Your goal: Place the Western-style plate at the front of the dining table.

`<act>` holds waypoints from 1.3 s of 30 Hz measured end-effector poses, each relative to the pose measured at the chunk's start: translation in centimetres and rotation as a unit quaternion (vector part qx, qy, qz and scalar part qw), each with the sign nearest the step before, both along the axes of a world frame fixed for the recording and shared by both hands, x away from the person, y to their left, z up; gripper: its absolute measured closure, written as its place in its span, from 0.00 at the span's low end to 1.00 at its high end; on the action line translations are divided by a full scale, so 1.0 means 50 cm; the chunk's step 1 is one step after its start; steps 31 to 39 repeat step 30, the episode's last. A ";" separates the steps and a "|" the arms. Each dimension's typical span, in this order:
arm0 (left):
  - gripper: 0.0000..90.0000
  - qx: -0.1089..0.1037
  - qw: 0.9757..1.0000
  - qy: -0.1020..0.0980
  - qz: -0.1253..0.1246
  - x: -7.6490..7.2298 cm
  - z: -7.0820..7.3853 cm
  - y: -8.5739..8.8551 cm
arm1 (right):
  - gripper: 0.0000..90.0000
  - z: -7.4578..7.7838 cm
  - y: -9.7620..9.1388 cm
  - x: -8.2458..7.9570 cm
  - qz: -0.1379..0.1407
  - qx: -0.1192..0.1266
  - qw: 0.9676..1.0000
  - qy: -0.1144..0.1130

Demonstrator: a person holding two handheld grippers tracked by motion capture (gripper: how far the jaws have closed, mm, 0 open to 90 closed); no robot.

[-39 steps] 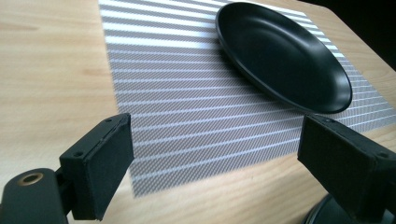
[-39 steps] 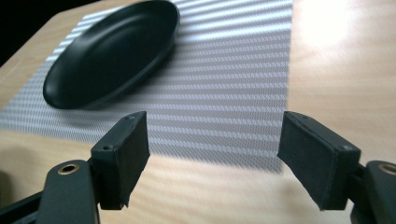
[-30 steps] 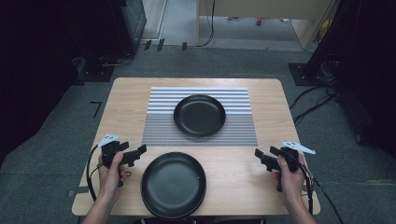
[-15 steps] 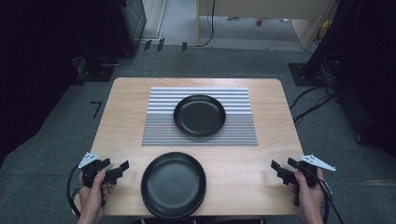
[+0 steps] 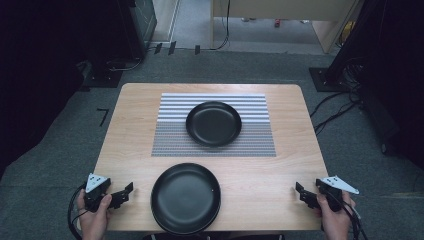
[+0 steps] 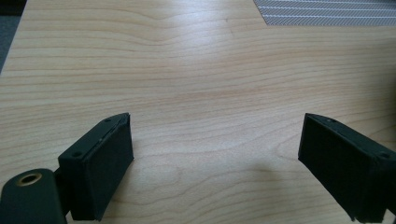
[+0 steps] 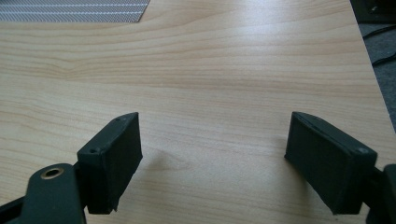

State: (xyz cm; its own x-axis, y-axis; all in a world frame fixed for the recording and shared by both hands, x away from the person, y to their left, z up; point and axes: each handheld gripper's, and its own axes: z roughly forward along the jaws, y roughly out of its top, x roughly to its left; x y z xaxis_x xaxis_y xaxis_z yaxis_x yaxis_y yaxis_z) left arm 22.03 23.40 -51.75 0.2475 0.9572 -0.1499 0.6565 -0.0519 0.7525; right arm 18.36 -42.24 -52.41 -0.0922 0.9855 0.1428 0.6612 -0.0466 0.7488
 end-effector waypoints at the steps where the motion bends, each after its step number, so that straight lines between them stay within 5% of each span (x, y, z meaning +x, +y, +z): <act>1: 0.11 0.000 1.000 0.000 0.000 0.000 0.000 0.000 | 0.20 0.000 0.003 0.000 0.000 -0.004 1.000 0.000; 4: 0.11 0.032 0.999 0.002 -0.013 0.002 0.000 -0.007 | 0.20 -0.001 0.012 0.002 -0.002 -0.022 1.000 0.003; 7: 0.11 0.081 0.996 0.004 -0.028 0.004 -0.002 -0.022 | 0.19 -0.002 0.022 0.003 -0.002 -0.050 0.999 0.007; 39: 0.10 0.081 0.996 0.005 -0.024 0.006 -0.002 -0.024 | 0.13 -0.003 0.026 0.008 -0.006 -0.059 0.998 0.013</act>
